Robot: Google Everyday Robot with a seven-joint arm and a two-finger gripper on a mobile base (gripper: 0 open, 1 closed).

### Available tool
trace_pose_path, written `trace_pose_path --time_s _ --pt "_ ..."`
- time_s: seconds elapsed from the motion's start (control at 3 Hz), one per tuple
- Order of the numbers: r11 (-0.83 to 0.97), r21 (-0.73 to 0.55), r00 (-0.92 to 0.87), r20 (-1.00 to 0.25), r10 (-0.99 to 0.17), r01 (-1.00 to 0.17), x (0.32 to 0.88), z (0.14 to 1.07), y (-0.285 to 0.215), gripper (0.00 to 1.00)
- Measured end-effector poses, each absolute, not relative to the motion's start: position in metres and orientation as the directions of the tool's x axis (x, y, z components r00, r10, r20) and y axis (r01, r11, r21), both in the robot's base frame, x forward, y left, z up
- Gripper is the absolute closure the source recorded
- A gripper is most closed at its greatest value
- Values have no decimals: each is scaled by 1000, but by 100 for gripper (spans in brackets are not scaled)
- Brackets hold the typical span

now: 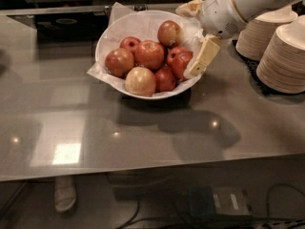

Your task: Pick apple from white bowl

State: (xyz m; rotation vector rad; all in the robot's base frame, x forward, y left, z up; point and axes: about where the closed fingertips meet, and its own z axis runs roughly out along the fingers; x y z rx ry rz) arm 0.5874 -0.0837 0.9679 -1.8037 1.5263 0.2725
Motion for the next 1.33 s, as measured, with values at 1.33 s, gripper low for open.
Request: trace_pose_path --time_s 1.33 --pt "-72 -361 310 -661 -684 -930 606 973 -43 41"
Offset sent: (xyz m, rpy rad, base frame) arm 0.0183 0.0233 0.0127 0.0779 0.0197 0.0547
